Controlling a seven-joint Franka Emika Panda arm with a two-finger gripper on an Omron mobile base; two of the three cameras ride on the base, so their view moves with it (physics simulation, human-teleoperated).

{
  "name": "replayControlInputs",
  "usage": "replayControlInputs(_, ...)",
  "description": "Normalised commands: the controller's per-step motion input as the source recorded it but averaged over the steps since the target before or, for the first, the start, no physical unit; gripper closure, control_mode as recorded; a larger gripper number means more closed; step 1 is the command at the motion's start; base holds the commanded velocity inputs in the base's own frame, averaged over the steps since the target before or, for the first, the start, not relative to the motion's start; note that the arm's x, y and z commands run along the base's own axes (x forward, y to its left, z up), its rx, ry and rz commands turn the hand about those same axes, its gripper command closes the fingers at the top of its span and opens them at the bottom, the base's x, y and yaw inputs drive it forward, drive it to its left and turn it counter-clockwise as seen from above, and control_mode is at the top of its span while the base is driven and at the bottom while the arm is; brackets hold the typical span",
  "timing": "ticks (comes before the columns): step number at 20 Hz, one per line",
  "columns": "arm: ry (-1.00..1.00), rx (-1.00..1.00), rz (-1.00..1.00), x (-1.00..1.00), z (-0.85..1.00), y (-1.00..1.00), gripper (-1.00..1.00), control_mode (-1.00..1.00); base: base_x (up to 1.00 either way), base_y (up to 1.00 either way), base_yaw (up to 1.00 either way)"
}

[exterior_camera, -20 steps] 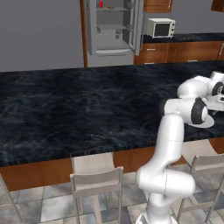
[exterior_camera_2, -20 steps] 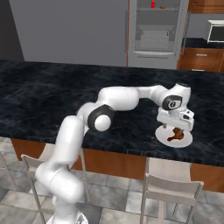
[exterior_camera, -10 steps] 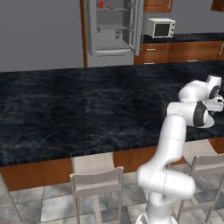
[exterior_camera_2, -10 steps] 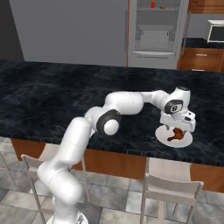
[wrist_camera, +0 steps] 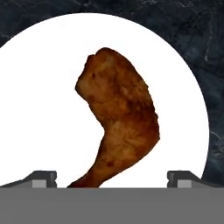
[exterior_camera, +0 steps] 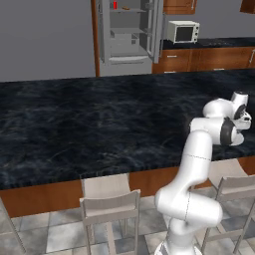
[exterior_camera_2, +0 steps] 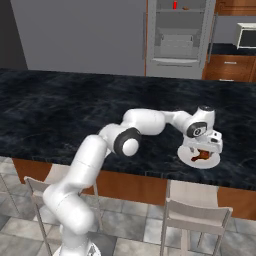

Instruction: Pick the chicken drumstick and bell pepper from their plates and place them in the bowl. Then put the bowl in the fridge.

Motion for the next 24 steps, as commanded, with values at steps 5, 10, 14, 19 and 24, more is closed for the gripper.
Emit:
replayControlInputs(5,0.00,-0.09,0.10,0.24,-0.22,-0.11,-1.00,-1.00,0.00,0.00,0.00)
replayControlInputs(10,0.00,-0.05,0.09,0.18,-0.21,-0.20,-1.00,-1.00,0.00,0.00,0.00)
replayControlInputs(14,0.00,-0.01,0.08,0.15,-0.24,-0.21,-1.00,-1.00,0.00,0.00,0.00)
replayControlInputs(19,0.04,0.00,0.07,0.10,-0.18,-0.20,1.00,-1.00,0.00,0.00,0.00)
replayControlInputs(24,0.18,0.09,0.03,-0.05,-0.07,-0.15,1.00,-1.00,0.00,0.00,0.00)
